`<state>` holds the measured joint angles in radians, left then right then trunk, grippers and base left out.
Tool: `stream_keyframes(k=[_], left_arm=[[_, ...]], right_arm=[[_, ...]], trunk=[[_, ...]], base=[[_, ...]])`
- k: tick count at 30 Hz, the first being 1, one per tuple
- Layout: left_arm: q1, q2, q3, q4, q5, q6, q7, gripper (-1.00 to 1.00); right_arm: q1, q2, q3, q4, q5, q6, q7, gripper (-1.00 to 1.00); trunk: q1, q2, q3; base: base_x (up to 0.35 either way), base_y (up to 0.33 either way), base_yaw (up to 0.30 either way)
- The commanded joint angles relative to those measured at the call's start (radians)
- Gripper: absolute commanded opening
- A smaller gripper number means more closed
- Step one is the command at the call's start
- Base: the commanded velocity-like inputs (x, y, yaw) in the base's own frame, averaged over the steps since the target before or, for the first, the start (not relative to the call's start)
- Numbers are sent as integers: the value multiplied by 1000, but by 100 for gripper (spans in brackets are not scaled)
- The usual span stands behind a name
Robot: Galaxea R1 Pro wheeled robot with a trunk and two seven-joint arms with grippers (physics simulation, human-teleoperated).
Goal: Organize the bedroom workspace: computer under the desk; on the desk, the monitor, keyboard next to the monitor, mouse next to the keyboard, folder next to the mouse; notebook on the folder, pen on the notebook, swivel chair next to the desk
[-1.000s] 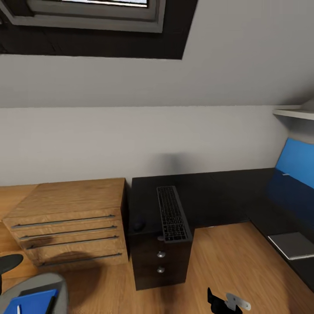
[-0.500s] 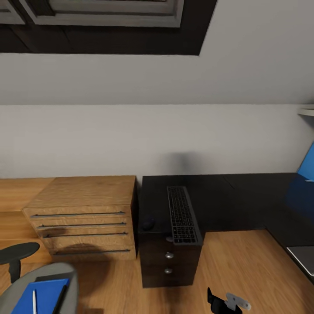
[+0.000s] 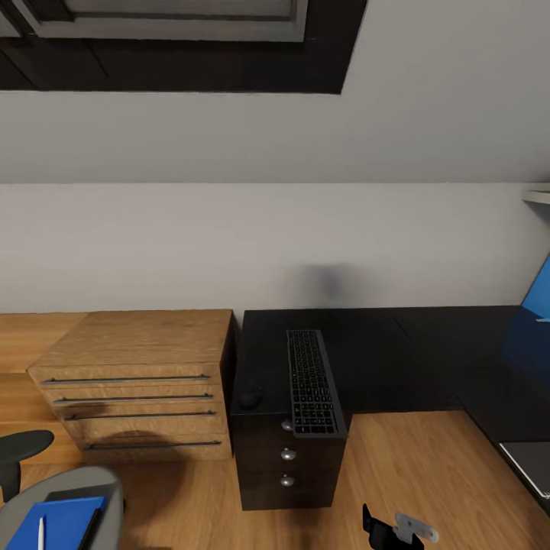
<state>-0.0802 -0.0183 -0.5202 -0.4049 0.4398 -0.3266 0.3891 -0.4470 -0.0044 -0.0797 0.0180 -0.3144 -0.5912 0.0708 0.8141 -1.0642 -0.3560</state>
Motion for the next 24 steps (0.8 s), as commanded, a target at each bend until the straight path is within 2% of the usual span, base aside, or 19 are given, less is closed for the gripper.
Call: stream_keyframes(k=[1,4,7,9,10,11,12,13,18,20,24], left_arm=[[-1,10,-5,1,8,-9,5,100],[-1,21,8,0,15,-13,0,100],[-2,34,47,-1,52,-13,-45,100],[-4,42,81,-1,99,-5,-131,100],[-6,47,97,-2,132,8,-201,100],[-7,49,103,-2,146,16,-235,100],[-9,53,117,-3,181,41,-330,100],[-9,54,120,-3,190,46,-355,100],[-10,56,124,-3,201,49,-384,100],[-10,52,125,-3,205,-23,-397,100],[-10,50,125,-2,205,-62,-399,100]], right_arm=[[-1,0,-8,2,-2,-4,7,100],[-1,0,-8,2,-2,-4,7,100],[-1,-1,-8,2,-2,-4,8,100],[-1,-1,-8,2,-2,-4,8,100],[-1,-1,-8,2,-2,-4,8,100],[-1,-2,-8,1,-2,-4,8,100],[-1,-1,-8,1,-2,-4,9,100],[-1,-2,-8,1,-2,-4,9,100],[-1,-2,-8,1,-2,-4,8,100],[-1,-3,-8,0,0,-4,9,100],[-1,-3,-8,0,7,-5,8,100]], trunk=[[0,-1,-1],[0,-1,-1],[0,-1,-1],[0,-1,-1],[0,-1,-1],[0,-1,-1],[0,-1,-1],[0,-1,-1],[0,-1,-1],[0,-1,-1],[0,-1,-1]], base=[[1,-2,0],[1,-2,0],[0,0,0],[0,0,0],[0,0,0],[0,0,0],[0,0,0],[0,0,0],[0,0,0],[0,0,0],[0,0,0]])
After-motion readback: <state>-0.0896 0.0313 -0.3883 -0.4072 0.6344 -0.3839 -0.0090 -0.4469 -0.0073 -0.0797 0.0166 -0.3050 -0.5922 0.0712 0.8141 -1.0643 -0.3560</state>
